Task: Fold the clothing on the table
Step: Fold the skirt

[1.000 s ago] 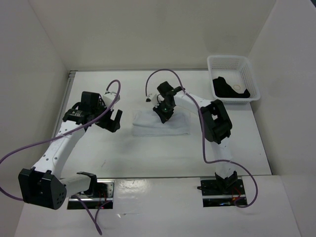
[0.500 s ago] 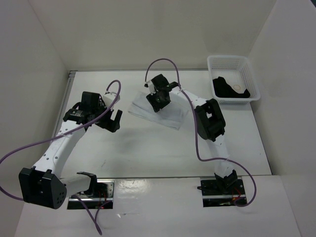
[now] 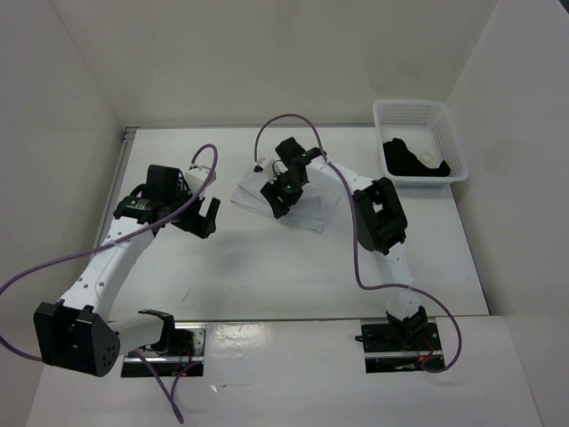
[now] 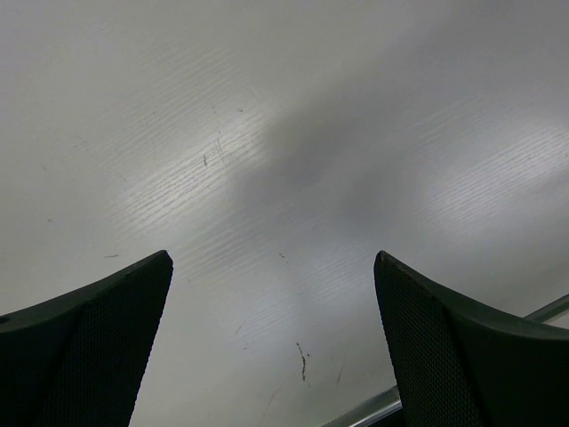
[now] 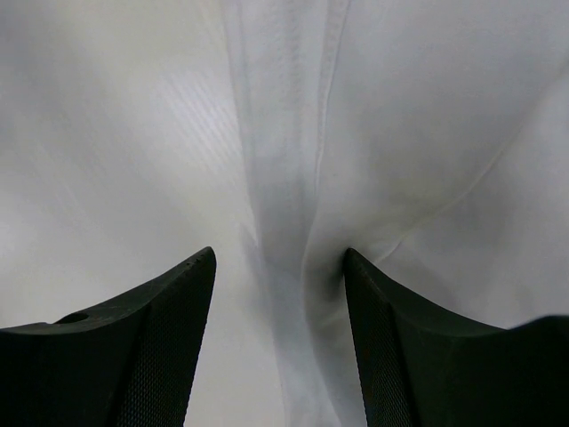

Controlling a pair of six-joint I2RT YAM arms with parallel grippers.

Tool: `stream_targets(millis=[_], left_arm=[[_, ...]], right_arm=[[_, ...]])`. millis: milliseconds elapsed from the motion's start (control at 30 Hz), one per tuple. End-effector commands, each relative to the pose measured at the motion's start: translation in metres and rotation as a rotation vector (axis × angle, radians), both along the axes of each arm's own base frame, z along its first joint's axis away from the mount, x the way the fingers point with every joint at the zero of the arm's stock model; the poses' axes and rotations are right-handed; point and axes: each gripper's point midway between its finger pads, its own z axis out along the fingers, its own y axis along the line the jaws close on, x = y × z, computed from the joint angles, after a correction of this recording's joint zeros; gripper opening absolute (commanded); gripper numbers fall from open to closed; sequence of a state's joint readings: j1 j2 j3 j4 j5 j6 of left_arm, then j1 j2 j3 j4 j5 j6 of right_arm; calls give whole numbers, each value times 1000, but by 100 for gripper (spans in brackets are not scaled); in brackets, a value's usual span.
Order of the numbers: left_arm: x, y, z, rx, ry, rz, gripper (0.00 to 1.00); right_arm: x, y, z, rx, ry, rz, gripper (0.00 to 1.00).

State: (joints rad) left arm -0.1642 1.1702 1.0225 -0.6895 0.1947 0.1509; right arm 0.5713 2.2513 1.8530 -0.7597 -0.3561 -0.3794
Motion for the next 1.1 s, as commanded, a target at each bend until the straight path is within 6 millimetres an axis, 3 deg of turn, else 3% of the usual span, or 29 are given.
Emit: stream_targets(millis=[0, 267, 600, 700, 733, 800, 867, 967, 1067], left_arm=[[1, 0, 2, -11, -10, 14, 100], [3, 0, 3, -12, -19, 14, 100], [2, 0, 5, -14, -28, 14, 100], [2, 0, 8, -15, -37, 14, 100], [2, 0, 8, -15, -37, 14, 100], [2, 0, 8, -15, -37, 14, 100], [2, 0, 8, -15, -37, 14, 100], [2, 0, 8, -15, -37, 14, 100], [2, 0, 8, -15, -37, 14, 100]], right_arm=[[-20, -4, 34, 98, 50, 108, 65], [-39, 1, 66, 153, 24, 198, 65], [-86, 20, 55, 112, 78, 325, 66], [-69, 11, 53, 72, 4, 230, 66], [-53, 17, 58, 89, -72, 199, 69], [-30, 5, 61, 60, -146, 95, 76], [-17, 4, 69, 55, -208, 55, 91], [-9, 2, 65, 34, -231, 38, 99], [-7, 3, 58, 23, -220, 26, 99]])
